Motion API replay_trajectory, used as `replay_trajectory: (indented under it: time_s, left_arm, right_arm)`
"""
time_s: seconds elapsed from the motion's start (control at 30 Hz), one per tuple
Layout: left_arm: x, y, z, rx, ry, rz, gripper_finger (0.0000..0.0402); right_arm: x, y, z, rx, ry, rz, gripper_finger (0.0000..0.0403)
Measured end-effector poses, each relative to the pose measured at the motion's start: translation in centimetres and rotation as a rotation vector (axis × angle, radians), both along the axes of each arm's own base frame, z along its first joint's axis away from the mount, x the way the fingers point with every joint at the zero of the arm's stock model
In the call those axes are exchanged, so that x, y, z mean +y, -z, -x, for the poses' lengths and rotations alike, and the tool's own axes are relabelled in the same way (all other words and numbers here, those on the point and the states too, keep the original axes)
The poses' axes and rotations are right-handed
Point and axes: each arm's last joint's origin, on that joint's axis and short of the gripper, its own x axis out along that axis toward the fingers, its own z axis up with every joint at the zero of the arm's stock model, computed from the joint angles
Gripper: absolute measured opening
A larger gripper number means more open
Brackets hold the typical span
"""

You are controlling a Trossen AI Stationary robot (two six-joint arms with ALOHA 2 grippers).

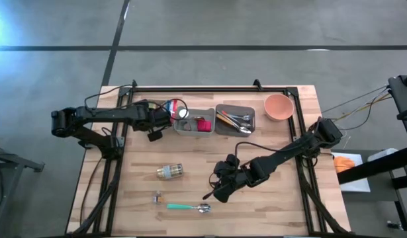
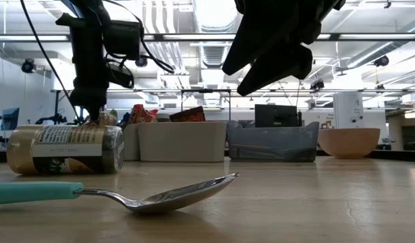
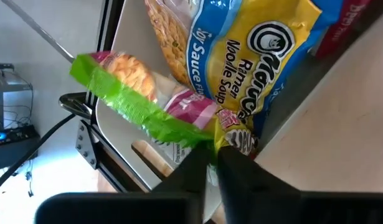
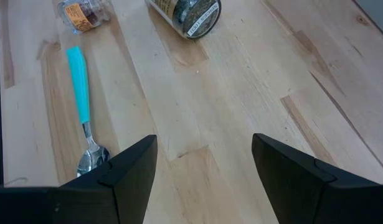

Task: Pick & Place Food Item
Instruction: Put the green noodle pack into the left gray bin, then put the golden seasoning bottle into the right gray bin

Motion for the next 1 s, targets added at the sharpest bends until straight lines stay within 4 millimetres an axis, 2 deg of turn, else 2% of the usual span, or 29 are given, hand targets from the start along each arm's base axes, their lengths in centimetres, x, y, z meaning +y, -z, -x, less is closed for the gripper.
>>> replay_trajectory:
  time_s: [0.27, 0.5, 0.73, 1.0]
  left_arm:
    - [0.01, -0.01, -0.03, -0.01, -0.011, -0.002, 0.0156]
    - [0.03, -0.01, -0.03, -0.019, -0.025, -0.004, 0.0234]
    - [-0.02, 0.02, -0.1, -0.033, -0.027, 0.022, 0.0272]
    - [0.04, -0.63, -0.38, -0.047, -0.027, 0.025, 0.0276]
  right_arm:
    - [0.01, 0.0, 0.01, 0.0, 0.0, 0.0, 0.026]
    - [0.01, 0.0, 0.01, 0.001, -0.001, 0.0, 0.026]
    - [0.01, 0.0, 0.01, 0.001, -0.001, -0.001, 0.026]
    - [0.02, 0.0, 0.01, 0.001, -0.002, -0.002, 0.026]
